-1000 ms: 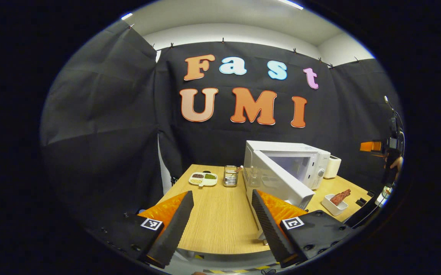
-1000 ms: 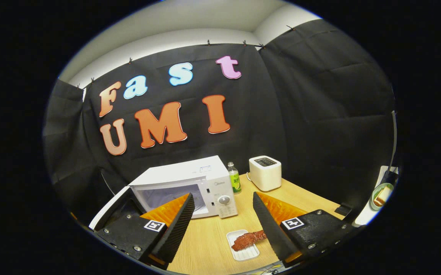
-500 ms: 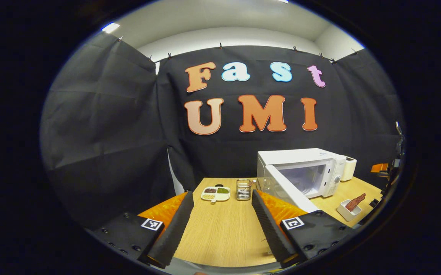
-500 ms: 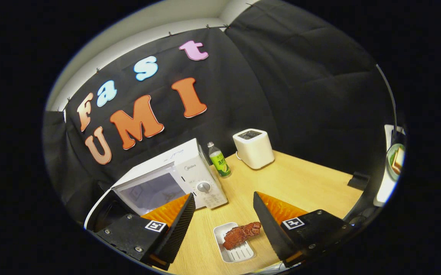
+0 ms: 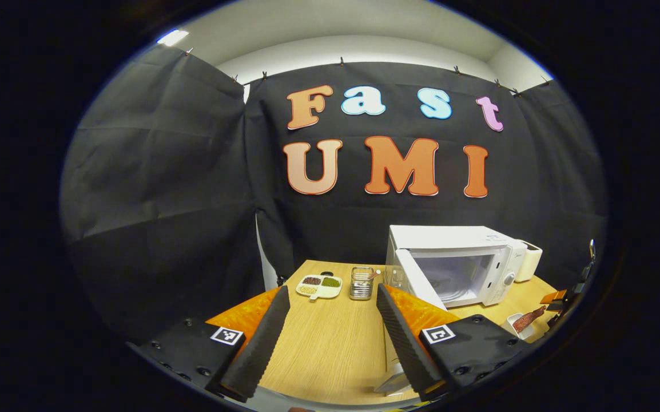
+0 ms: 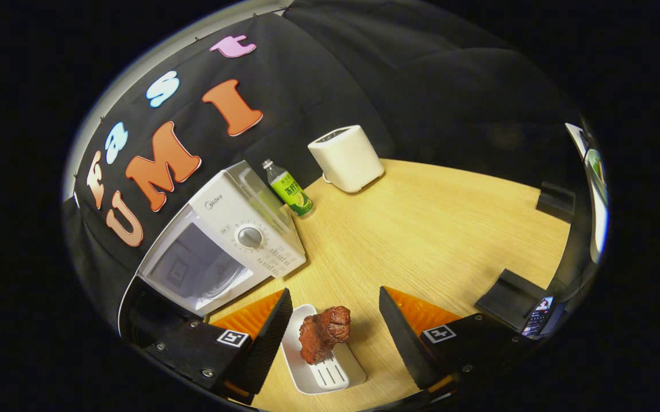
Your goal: Open the microwave oven with the left hand, put the food in, and close the microwave oven.
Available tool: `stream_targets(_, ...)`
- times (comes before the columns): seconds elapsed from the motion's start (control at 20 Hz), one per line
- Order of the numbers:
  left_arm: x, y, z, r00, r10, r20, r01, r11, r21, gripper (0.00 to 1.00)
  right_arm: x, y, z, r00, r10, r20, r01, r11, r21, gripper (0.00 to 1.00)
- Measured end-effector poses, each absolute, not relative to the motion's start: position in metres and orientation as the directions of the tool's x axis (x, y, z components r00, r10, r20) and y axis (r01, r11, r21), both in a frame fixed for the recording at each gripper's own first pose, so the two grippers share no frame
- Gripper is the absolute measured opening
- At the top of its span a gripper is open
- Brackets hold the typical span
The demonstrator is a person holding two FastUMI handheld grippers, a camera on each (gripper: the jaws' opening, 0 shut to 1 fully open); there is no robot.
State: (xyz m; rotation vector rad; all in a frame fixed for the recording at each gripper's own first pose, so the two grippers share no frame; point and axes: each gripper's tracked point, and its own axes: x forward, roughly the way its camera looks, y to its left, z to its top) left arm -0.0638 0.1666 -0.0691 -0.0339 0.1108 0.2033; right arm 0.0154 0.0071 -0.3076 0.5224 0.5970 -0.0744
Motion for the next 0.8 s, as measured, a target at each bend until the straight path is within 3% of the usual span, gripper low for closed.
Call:
stream_targets(0.1,-0.063,0.166,-0.070,0.969,0.217,-0.119,-0.220,0.975,-0.016,0.94,0.017,0.012,-0.315,0.812,0.114,-0.572,0.217,0.851,0.479,0.94)
stream_targets(0.2,-0.063,0.164,-0.073,0.965,0.232,-0.125,-0.235,0.972,-0.012,0.94,0.020,0.018,-0.317,0.804,0.142,-0.577,0.217,0.834,0.508,0.86)
stream_targets(0.4,-0.065,0.158,-0.079,0.959,0.249,-0.133,-0.253,0.968,-0.010,0.94,0.013,0.026,-0.317,0.775,0.241,-0.584,0.201,0.782,0.590,0.57)
stream_targets(0.45,-0.065,0.157,-0.080,0.959,0.252,-0.133,-0.255,0.967,-0.008,0.94,0.010,0.026,-0.317,0.765,0.252,-0.592,0.205,0.777,0.596,0.43)
stream_targets(0.6,-0.064,0.153,-0.081,0.957,0.257,-0.132,-0.260,0.966,-0.004,0.94,0.015,0.030,-0.301,0.768,0.292,-0.571,0.197,0.740,0.643,0.27)
stream_targets(0.65,-0.064,0.152,-0.082,0.957,0.257,-0.130,-0.260,0.966,-0.004,0.94,0.018,0.032,-0.303,0.764,0.292,-0.575,0.189,0.751,0.632,0.17)
stream_targets(0.8,-0.064,0.151,-0.086,0.956,0.261,-0.132,-0.264,0.964,-0.005,0.94,0.014,0.037,-0.293,0.748,0.313,-0.585,0.147,0.781,0.607,0.14)
